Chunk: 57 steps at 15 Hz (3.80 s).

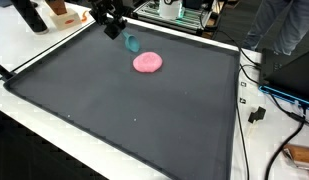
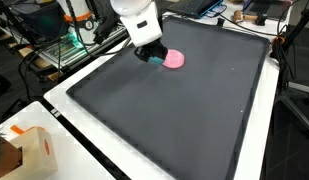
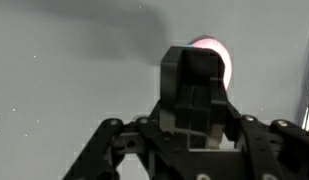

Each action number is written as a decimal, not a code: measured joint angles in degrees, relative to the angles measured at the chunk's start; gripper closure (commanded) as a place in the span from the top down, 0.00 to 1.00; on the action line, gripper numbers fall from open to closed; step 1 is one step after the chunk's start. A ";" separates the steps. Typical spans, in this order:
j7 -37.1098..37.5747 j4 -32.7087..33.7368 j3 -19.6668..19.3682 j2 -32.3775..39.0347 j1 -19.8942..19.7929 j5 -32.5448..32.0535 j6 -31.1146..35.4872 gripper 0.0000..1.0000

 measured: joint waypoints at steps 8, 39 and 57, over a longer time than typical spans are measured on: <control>-1.92 0.42 -0.31 2.86 -3.04 3.68 -4.03 0.29; 32.15 18.08 7.24 6.69 16.21 -27.49 -7.20 0.29; 41.33 21.39 10.78 10.52 26.77 -42.19 -8.62 0.29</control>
